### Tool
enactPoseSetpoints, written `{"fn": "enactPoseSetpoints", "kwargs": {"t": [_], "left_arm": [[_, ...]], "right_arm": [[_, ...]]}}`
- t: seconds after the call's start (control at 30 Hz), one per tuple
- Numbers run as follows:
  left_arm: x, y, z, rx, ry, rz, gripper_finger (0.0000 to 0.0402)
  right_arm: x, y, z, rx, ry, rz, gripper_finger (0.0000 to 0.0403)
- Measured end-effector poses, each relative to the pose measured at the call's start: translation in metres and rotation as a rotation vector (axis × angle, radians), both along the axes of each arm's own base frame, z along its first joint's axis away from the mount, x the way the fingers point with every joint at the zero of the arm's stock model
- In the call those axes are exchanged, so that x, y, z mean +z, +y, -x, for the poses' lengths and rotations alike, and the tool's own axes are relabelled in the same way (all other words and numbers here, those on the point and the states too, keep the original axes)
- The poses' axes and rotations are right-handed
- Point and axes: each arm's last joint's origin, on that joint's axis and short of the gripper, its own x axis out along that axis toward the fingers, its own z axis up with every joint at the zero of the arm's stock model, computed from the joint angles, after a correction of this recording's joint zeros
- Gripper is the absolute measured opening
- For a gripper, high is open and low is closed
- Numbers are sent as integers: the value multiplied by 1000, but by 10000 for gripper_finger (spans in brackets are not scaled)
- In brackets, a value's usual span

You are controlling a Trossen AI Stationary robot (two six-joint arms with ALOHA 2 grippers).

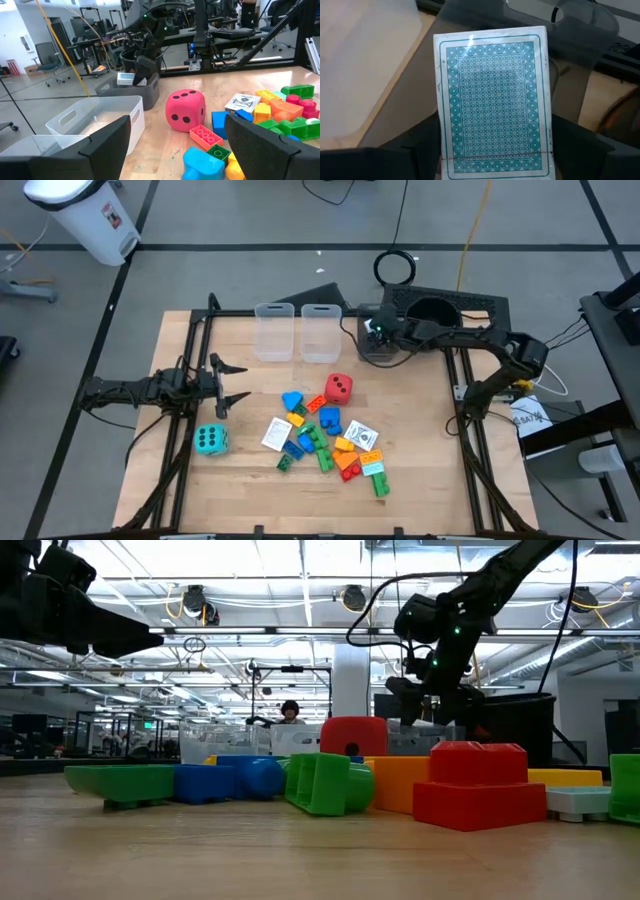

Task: Pick & Place Toys
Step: Put the blue deck of cards into the black bin, then put the black deck of cards into the black bin

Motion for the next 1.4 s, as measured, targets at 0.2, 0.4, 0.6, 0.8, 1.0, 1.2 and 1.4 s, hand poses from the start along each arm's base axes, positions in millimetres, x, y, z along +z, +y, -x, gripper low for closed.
{"fn": "enactPoseSetpoints", "kwargs": {"t": [0.2, 0.4, 0.6, 0.8, 1.0, 1.2, 1.4], "left_arm": [[0, 0, 0, 0, 0, 0, 324], [0, 0, 0, 0, 0, 0, 324], [0, 0, 0, 0, 0, 0, 324], [0, 0, 0, 0, 0, 0, 324], [0, 0, 0, 0, 0, 0, 324], [0, 0, 0, 0, 0, 0, 324], [0, 0, 0, 0, 0, 0, 324]], "right_arm": [[-3, 0, 1, 27, 12, 14, 337], [1, 0, -4, 113, 22, 73, 355], [20, 2, -5, 199, -88, 104, 356], [55, 13, -1, 375, -316, 93, 356], [90, 40, 5, 586, -459, 159, 357], [115, 86, 8, 852, -530, 228, 357], [116, 145, -5, 1118, -569, 203, 357]]}}
